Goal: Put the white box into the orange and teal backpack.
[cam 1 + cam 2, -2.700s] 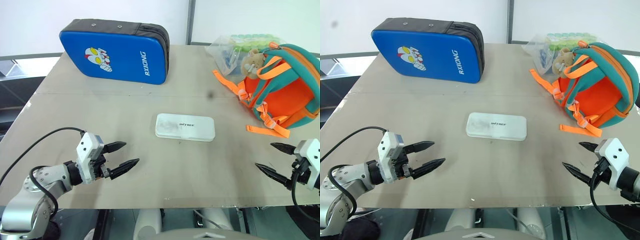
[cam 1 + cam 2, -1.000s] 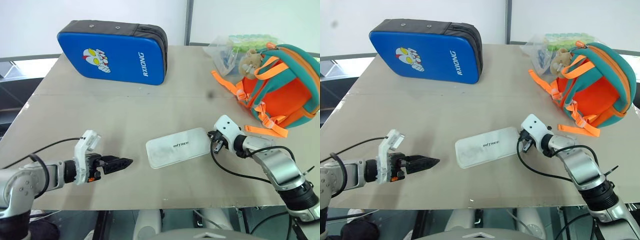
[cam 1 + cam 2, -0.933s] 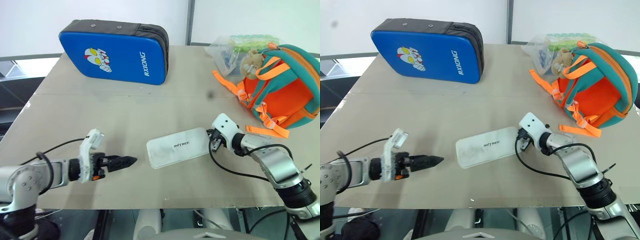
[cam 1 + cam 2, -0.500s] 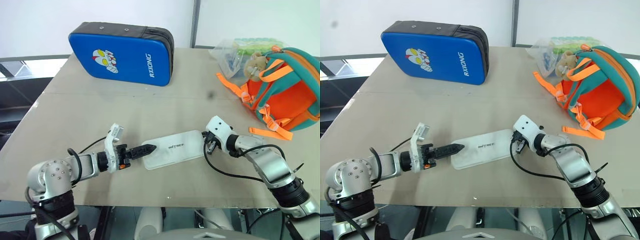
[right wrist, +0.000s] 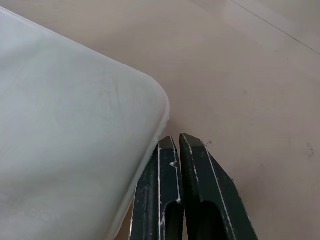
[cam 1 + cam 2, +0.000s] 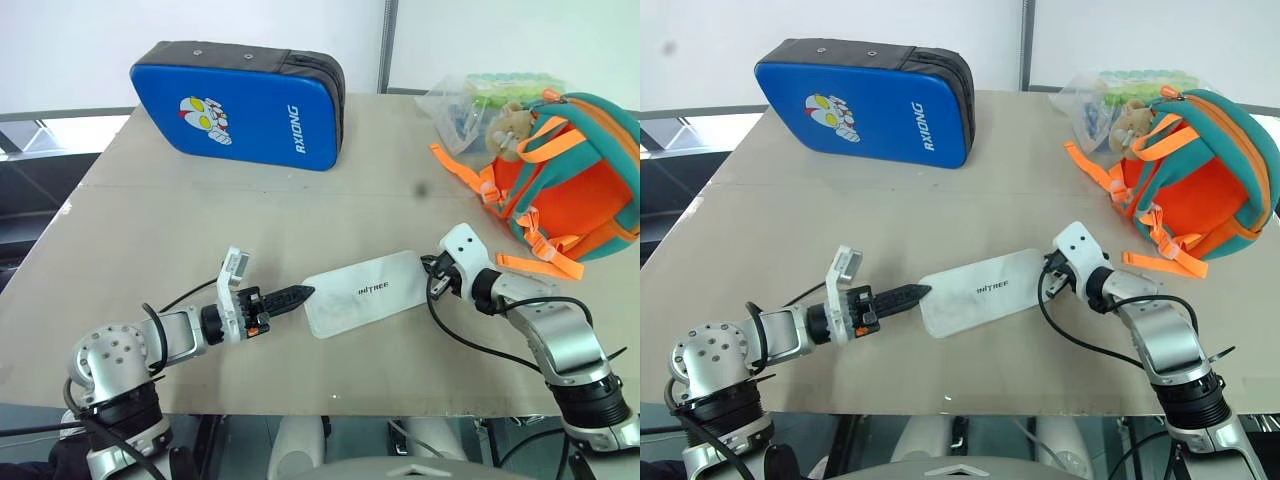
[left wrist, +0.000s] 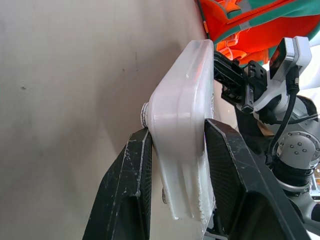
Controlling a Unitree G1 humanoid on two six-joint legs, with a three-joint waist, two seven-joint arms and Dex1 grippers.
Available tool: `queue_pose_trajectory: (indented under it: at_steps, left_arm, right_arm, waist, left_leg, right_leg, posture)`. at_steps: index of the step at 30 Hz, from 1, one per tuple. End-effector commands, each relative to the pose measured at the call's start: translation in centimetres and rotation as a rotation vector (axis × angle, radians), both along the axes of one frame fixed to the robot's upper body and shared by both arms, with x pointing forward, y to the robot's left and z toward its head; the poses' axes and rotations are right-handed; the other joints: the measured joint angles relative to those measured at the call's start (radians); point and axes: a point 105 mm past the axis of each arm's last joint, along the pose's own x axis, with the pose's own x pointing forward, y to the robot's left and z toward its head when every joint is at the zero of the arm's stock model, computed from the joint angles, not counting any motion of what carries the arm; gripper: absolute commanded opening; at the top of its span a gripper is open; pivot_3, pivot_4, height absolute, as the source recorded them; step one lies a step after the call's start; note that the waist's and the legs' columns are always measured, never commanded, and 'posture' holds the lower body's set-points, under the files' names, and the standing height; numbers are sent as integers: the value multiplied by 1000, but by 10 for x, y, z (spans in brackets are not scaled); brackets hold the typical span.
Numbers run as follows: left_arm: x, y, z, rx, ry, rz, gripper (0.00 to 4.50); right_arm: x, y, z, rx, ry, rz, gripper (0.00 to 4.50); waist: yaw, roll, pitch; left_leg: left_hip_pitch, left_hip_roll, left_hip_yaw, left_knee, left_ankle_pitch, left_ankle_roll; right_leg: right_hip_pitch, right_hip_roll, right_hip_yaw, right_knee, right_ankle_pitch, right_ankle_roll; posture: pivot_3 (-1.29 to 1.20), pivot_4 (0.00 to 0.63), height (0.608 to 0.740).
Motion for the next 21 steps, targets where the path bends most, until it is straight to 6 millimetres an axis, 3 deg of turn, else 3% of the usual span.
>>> queue_pose_trajectory:
  at_steps: [1, 9, 10, 12, 16, 21]
  left_arm:
    - [-1, -6, 1, 8, -30, -14, 2049]
    - [0, -13, 2, -21, -56, -12, 2049]
    - [-1, -14, 2, -25, -59, -18, 1559]
    - [-4, -18, 4, -33, -71, -39, 1133]
    - [-6, -24, 9, -55, -116, -67, 1072]
    - [-10, -18, -8, 38, -61, -59, 1072]
  right_arm:
    - [-10, 23, 11, 34, -34, 103, 0]
    - [-12, 27, 11, 40, -20, 127, 0]
    - [-12, 28, 11, 43, -17, 131, 0]
    - [-13, 31, 10, 49, -9, 137, 0]
    - [-12, 33, 2, 69, 43, 119, 0]
    - [-9, 31, -1, 58, 52, 106, 0]
  waist:
    - [-6, 0, 0]
    - [-8, -1, 0]
    - [-7, -1, 0]
    - [-6, -1, 0]
    - [-7, -2, 0]
    - [-7, -2, -1]
  left_leg:
    - [0, 0, 0, 0, 0, 0]
    - [0, 0, 0, 0, 0, 0]
    - [0, 0, 0, 0, 0, 0]
    - [0, 0, 0, 0, 0, 0]
    - [0, 0, 0, 0, 0, 0]
    - [0, 0, 1, 0, 0, 0]
  right_leg:
    - [0, 0, 0, 0, 0, 0]
    - [0, 0, 0, 0, 0, 0]
    - [0, 0, 0, 0, 0, 0]
    - [0, 0, 0, 0, 0, 0]
    - [0, -1, 0, 0, 0, 0]
    - [0, -1, 0, 0, 0, 0]
  posture:
    - [0, 150, 740]
    - [0, 150, 740]
    - [0, 150, 740]
    - [0, 150, 740]
    - [0, 150, 740]
    - [0, 150, 740]
